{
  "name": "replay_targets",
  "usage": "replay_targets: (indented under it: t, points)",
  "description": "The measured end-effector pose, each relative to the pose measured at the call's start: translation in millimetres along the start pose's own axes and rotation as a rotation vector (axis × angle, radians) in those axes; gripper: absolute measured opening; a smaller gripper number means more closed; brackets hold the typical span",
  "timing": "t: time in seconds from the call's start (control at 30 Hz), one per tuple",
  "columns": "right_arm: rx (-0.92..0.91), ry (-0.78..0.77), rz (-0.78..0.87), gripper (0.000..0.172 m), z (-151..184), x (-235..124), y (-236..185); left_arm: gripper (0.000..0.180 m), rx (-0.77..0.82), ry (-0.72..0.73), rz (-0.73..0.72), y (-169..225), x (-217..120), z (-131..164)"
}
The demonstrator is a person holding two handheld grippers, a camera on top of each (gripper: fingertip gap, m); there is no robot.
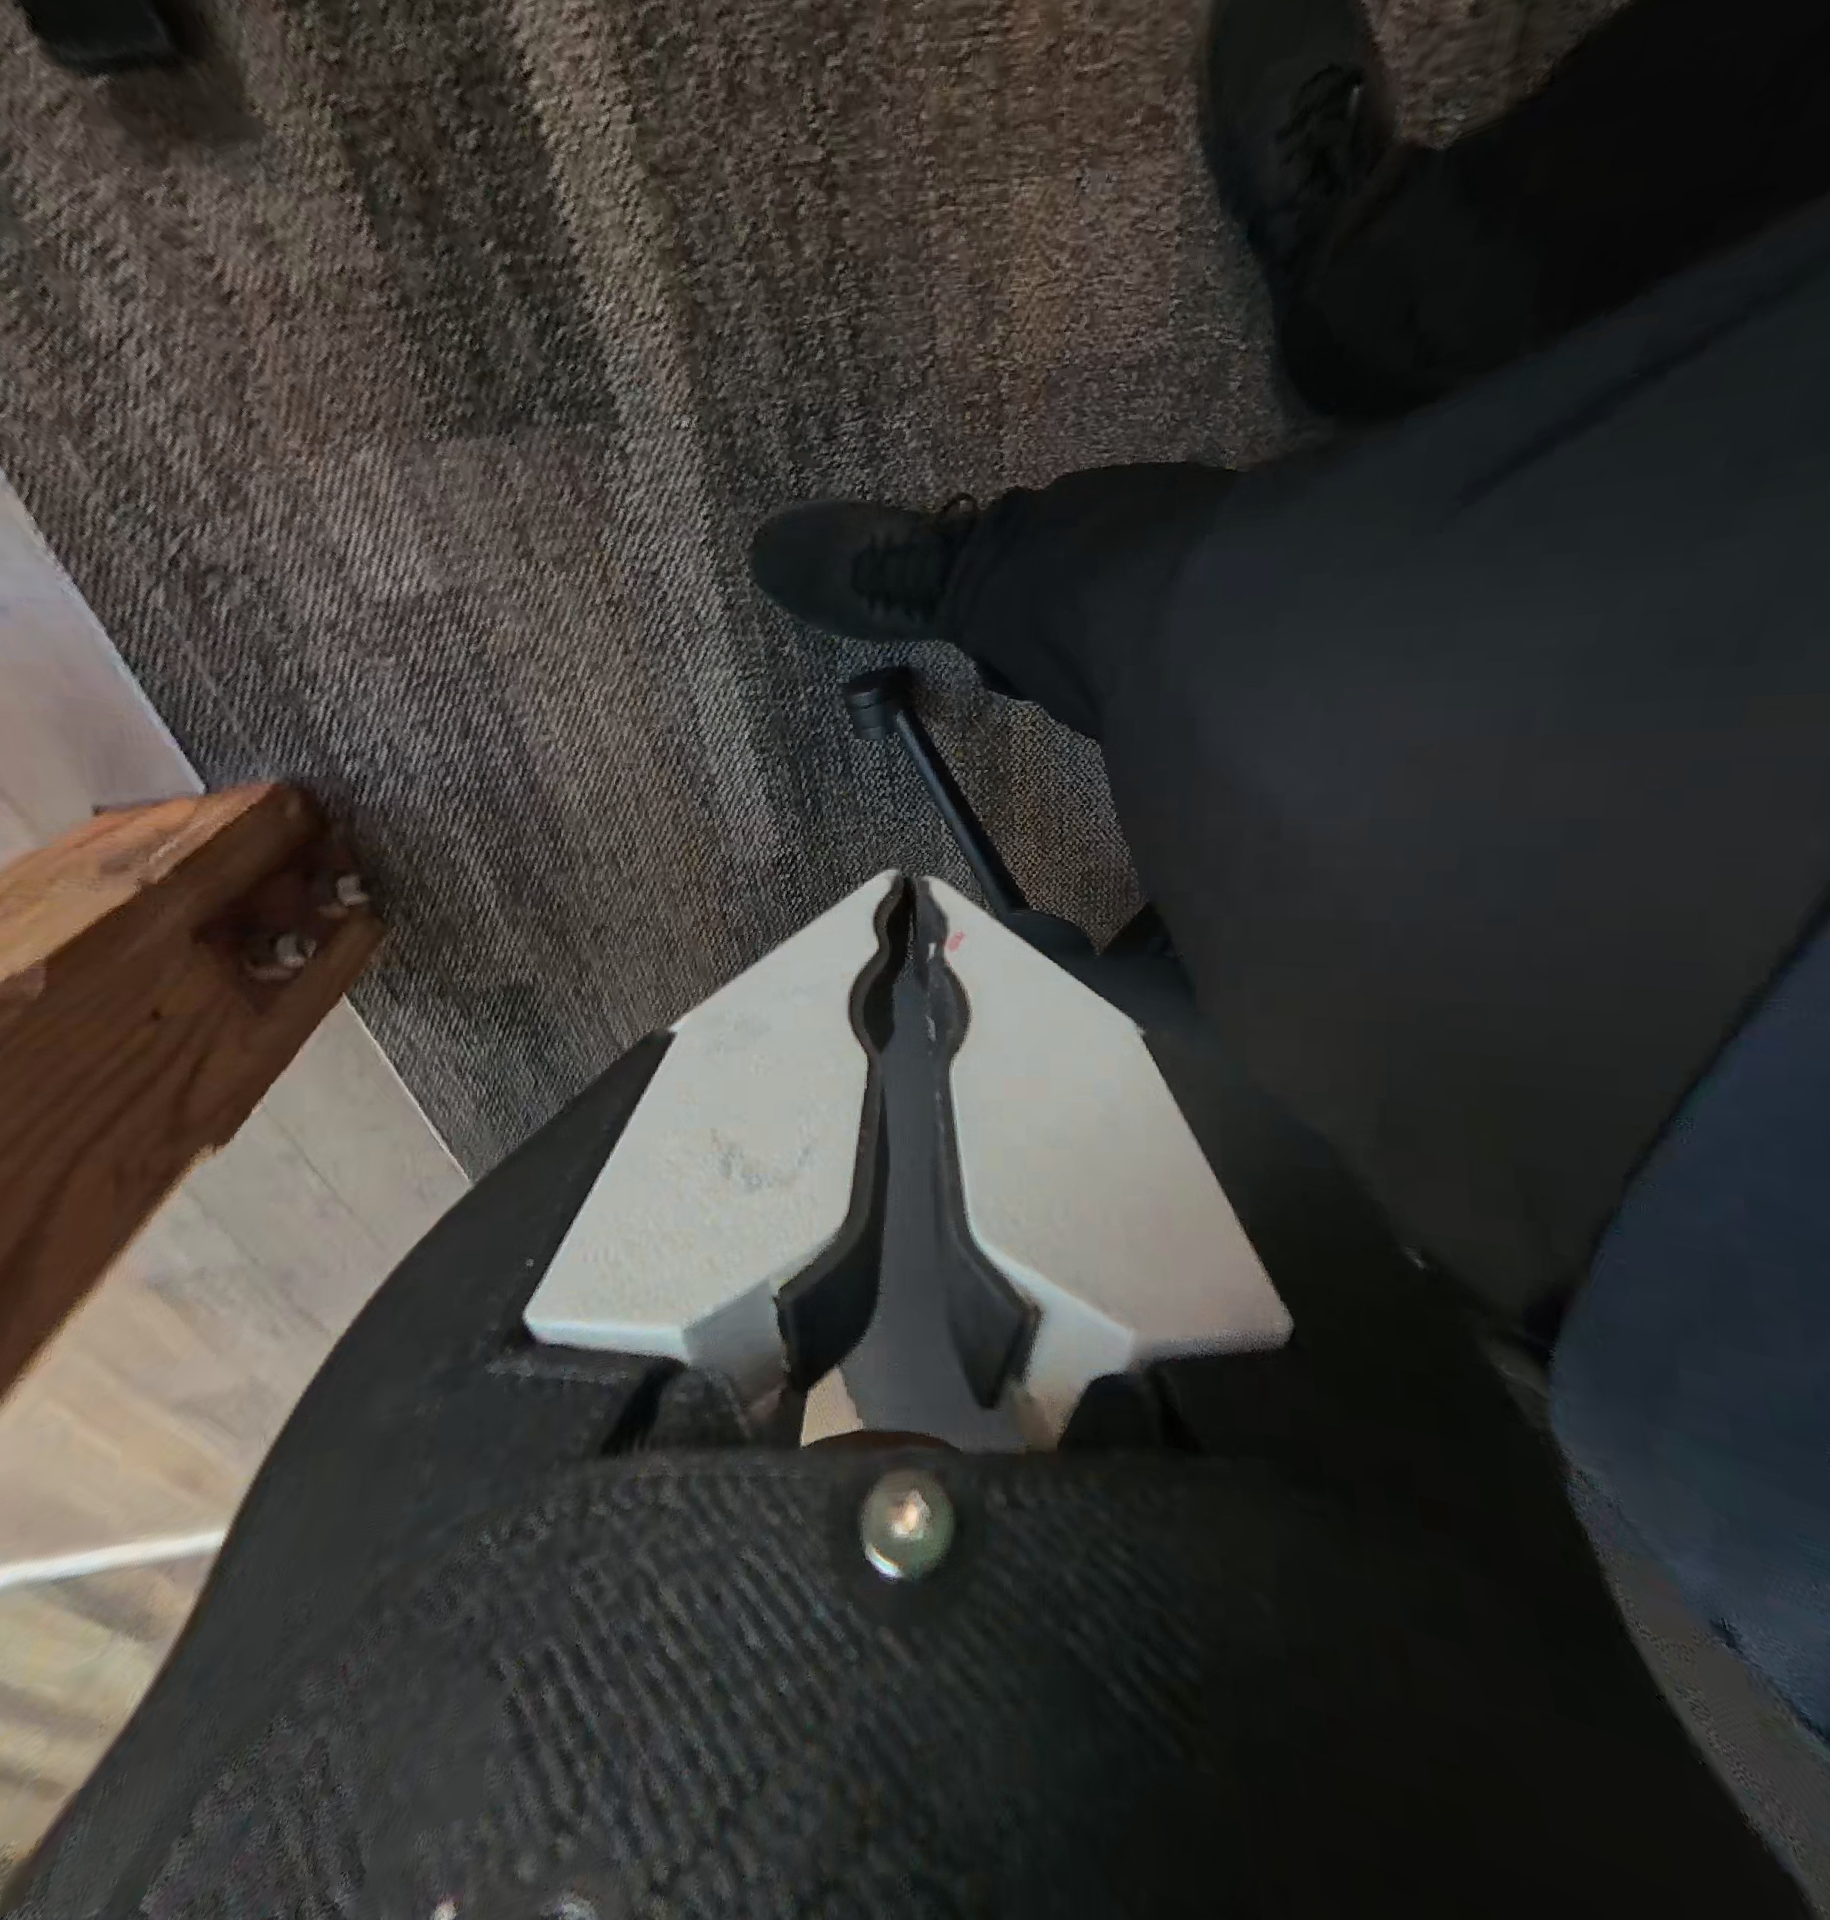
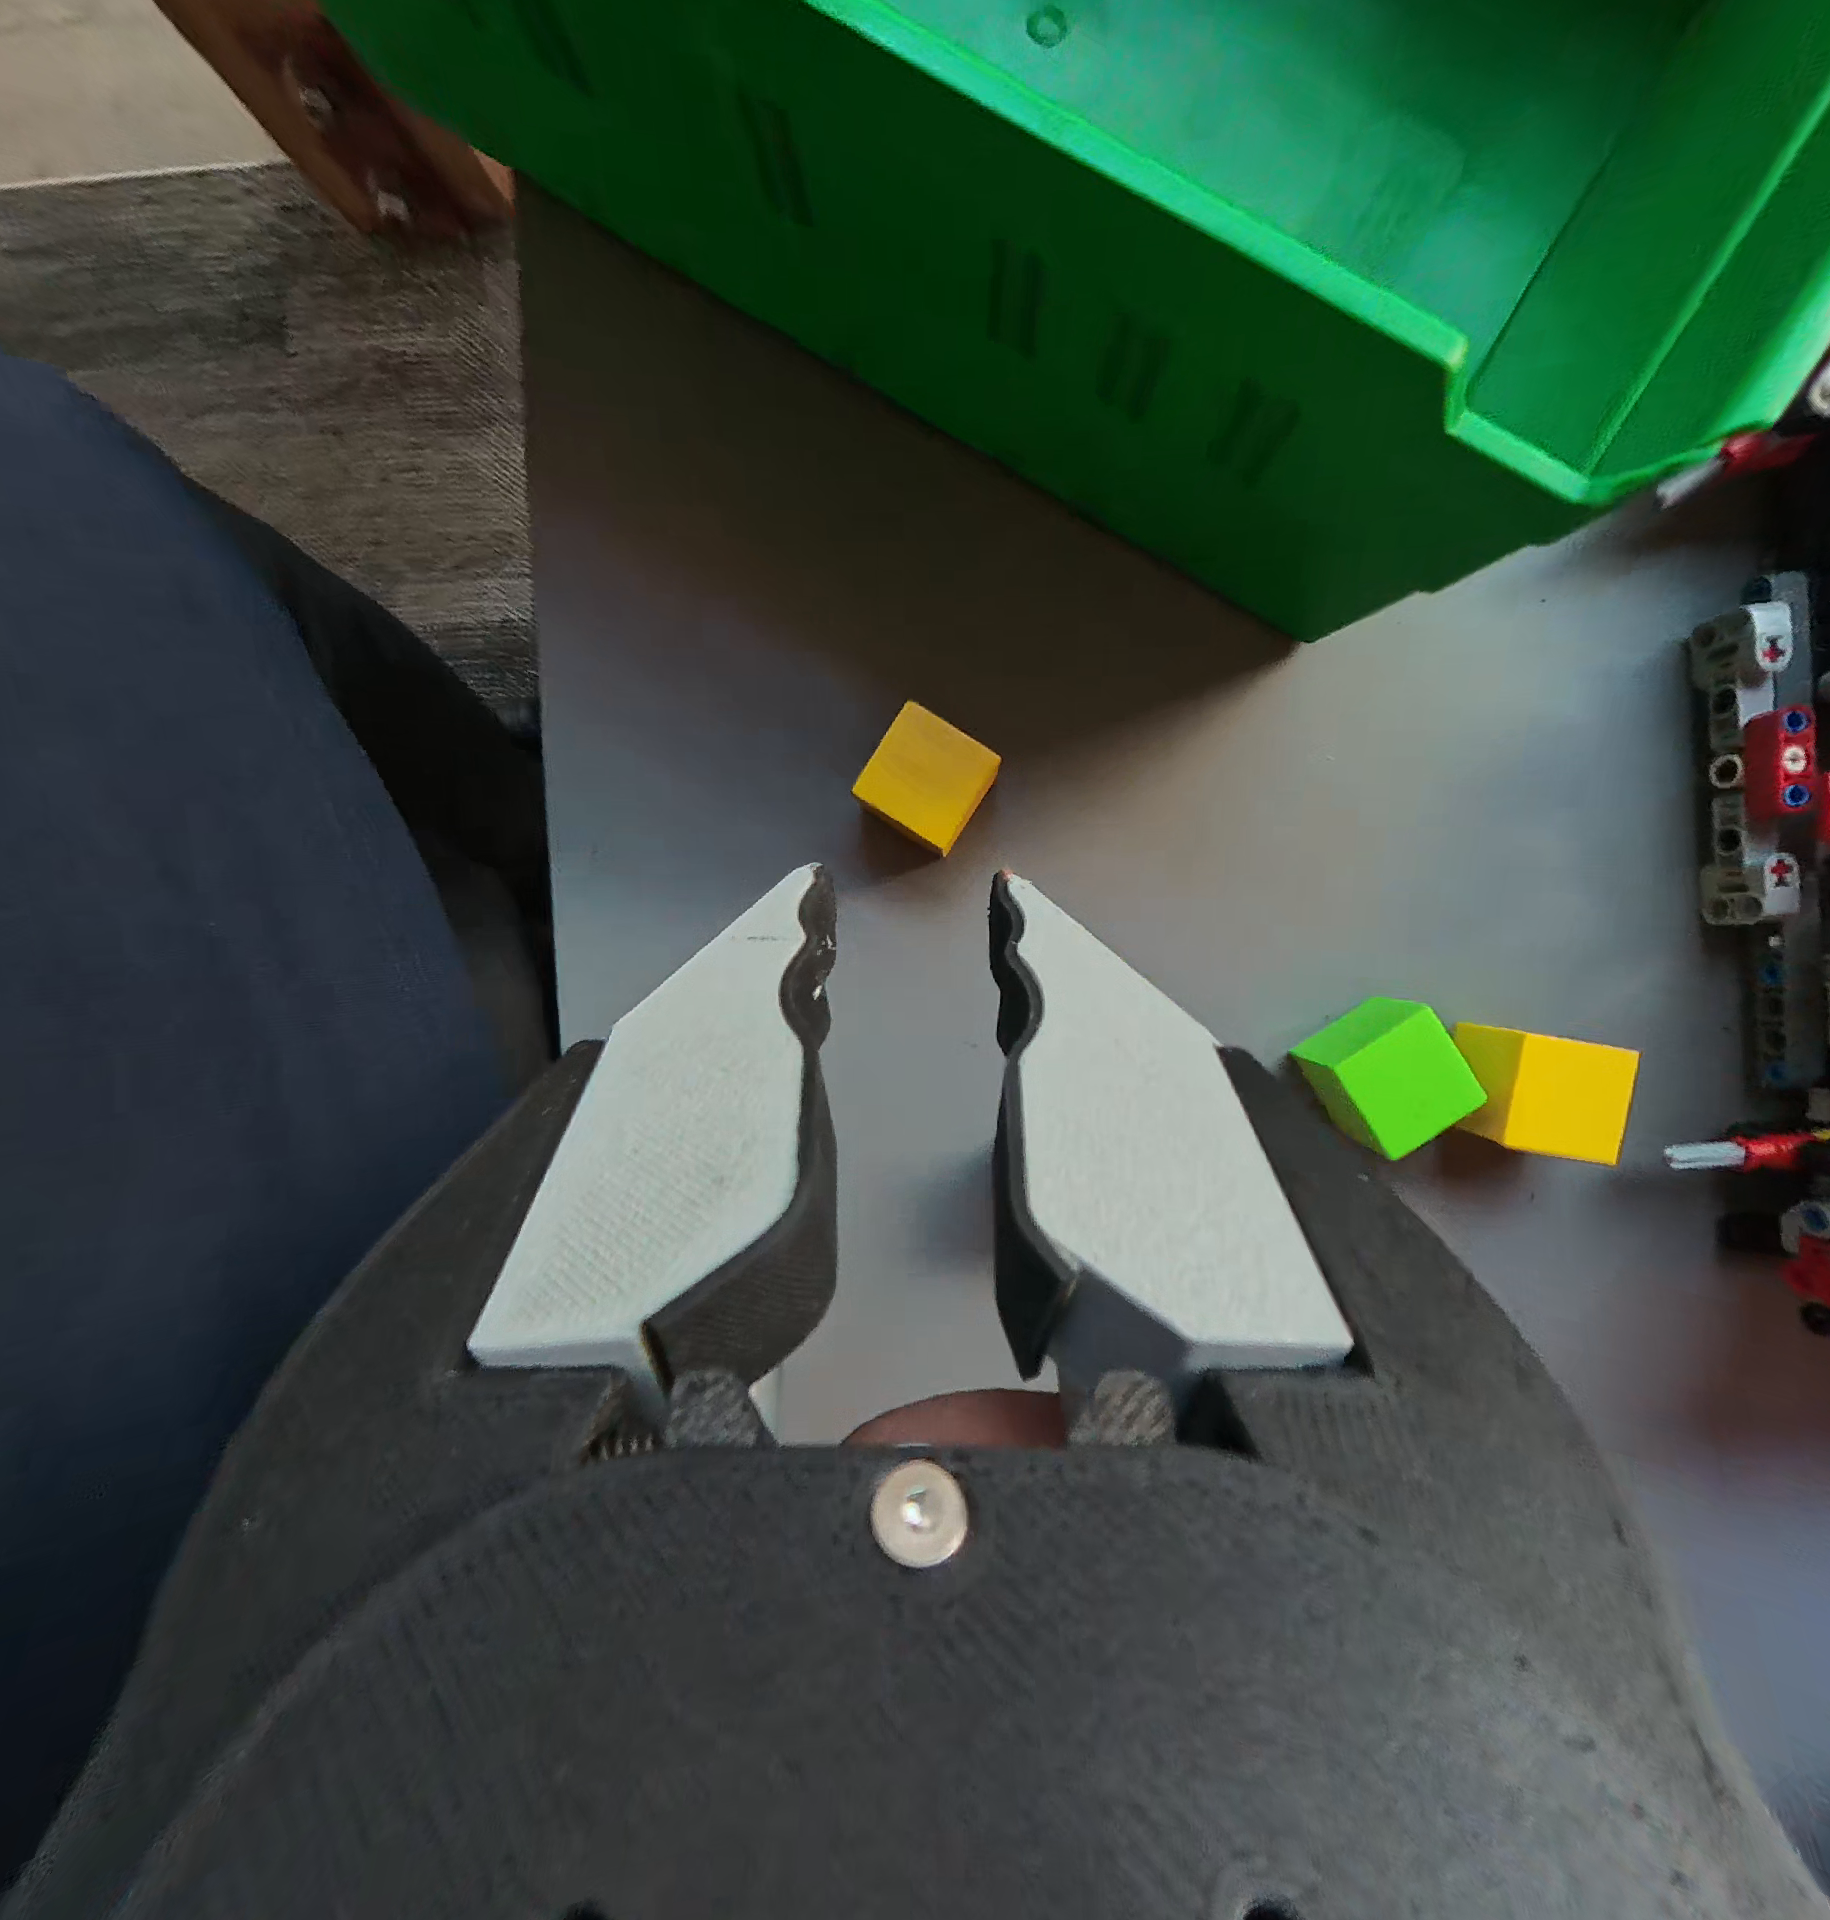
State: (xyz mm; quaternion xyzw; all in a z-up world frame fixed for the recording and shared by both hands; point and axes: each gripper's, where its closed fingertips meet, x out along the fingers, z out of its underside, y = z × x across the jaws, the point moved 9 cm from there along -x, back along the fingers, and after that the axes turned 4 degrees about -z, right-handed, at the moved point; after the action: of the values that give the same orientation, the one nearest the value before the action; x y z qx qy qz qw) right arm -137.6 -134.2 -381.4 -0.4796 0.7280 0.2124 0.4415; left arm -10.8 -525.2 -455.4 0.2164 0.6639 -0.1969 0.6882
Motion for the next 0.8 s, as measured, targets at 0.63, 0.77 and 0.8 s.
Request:
replay_targets:
  t: [0.63, 0.77, 0.8]
  points:
    - [0.432, -0.093, 0.231, 0.025, -17, 54, -4, 0.000, 0.064, -0.035, 0.077, -85, 21, 18]
    - [0.456, -0.038, 0.213, 0.025, -12, 41, 5, 0.000, 0.045, -0.052, 0.070, -79, 15, 12]
    - [0.468, -0.028, 0.213, 0.025, -8, 37, 7, 0.000, 0.042, -0.056, 0.073, -77, 14, 10]
